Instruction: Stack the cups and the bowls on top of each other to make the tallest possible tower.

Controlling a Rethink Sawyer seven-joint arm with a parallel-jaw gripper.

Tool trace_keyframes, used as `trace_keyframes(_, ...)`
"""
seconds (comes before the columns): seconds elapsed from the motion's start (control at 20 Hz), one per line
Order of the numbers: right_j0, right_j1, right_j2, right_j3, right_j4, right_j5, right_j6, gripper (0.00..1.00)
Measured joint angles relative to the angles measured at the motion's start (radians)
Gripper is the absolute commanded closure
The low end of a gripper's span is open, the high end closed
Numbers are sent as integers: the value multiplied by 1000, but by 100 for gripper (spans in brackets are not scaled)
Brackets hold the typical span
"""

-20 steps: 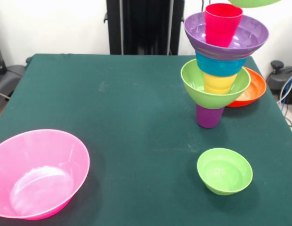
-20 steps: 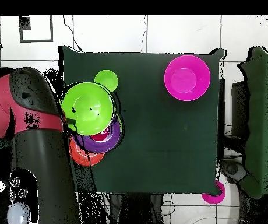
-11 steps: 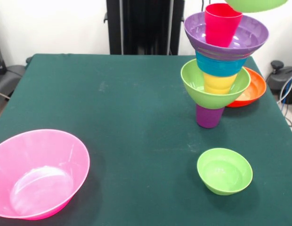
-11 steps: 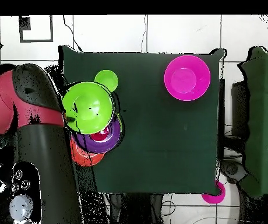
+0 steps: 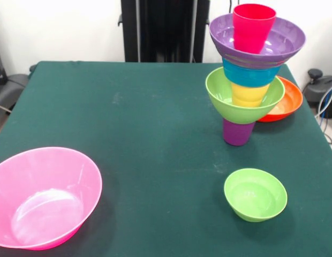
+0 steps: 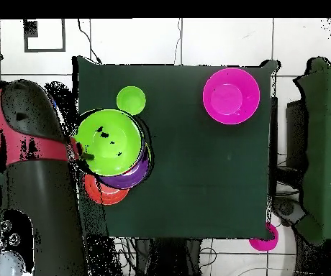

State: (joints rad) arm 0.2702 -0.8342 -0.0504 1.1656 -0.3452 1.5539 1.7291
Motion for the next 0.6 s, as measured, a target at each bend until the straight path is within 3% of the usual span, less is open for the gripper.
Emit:
trace_keyframes(0.35,44,1,-23,-80,-43,151,0,100)
trace_keyframes(0.6,68,1,-34,-103,-61,174,0,100)
